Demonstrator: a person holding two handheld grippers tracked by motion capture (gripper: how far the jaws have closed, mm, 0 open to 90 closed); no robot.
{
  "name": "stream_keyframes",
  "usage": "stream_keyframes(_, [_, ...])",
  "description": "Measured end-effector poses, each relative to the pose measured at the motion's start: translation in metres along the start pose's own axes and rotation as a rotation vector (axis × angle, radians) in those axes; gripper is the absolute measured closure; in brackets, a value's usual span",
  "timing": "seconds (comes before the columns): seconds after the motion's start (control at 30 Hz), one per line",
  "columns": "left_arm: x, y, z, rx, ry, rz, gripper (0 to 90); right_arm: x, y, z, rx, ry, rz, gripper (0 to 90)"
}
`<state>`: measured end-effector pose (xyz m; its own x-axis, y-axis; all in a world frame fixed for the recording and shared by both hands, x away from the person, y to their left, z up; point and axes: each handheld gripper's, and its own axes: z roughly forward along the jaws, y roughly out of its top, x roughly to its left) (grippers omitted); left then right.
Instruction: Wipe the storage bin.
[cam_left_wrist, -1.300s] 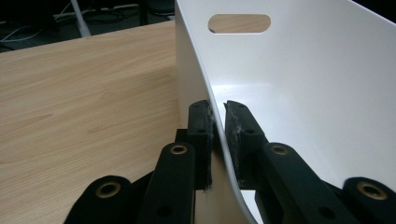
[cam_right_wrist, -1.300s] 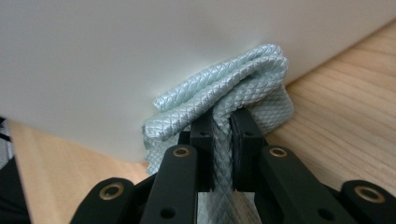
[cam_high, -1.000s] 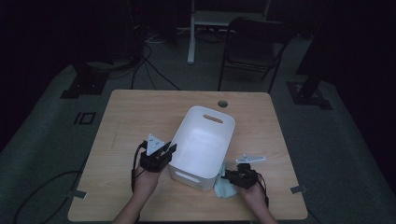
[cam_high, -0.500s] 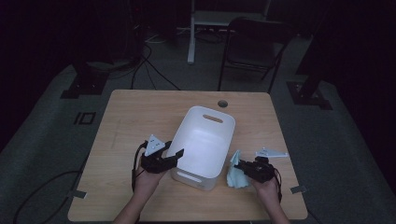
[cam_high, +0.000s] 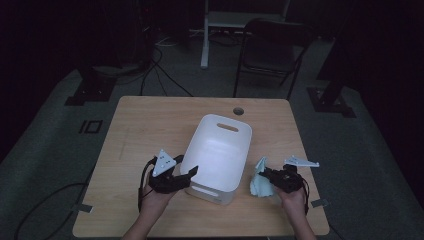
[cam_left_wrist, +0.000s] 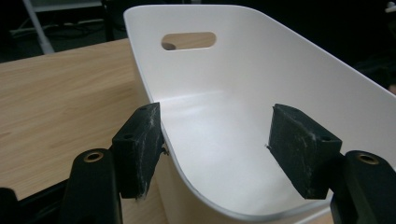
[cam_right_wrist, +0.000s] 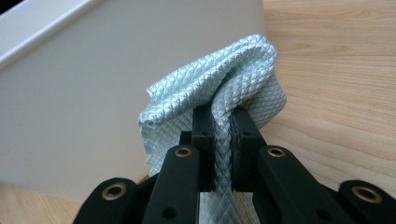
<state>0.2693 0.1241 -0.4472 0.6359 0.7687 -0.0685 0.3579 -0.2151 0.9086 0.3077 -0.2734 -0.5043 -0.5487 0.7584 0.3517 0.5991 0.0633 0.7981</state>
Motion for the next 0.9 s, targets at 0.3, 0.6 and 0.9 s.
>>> stream_keyframes(0.3, [-0.018, -0.006, -0.002, 0.039, -0.086, 0.028, 33.5, -0.006, 0.0, -0.005, -0.01, -0.005, 0.023, 82.9])
stream_keyframes(0.6, [-0.029, -0.004, -0.006, 0.065, -0.172, 0.036, 33.9, -0.011, 0.0, -0.01, -0.021, -0.015, 0.033, 82.9])
stream_keyframes(0.9, [-0.013, 0.008, -0.003, 0.046, -0.187, 0.022, 33.8, -0.013, 0.0, -0.012, -0.027, -0.013, 0.04, 82.9])
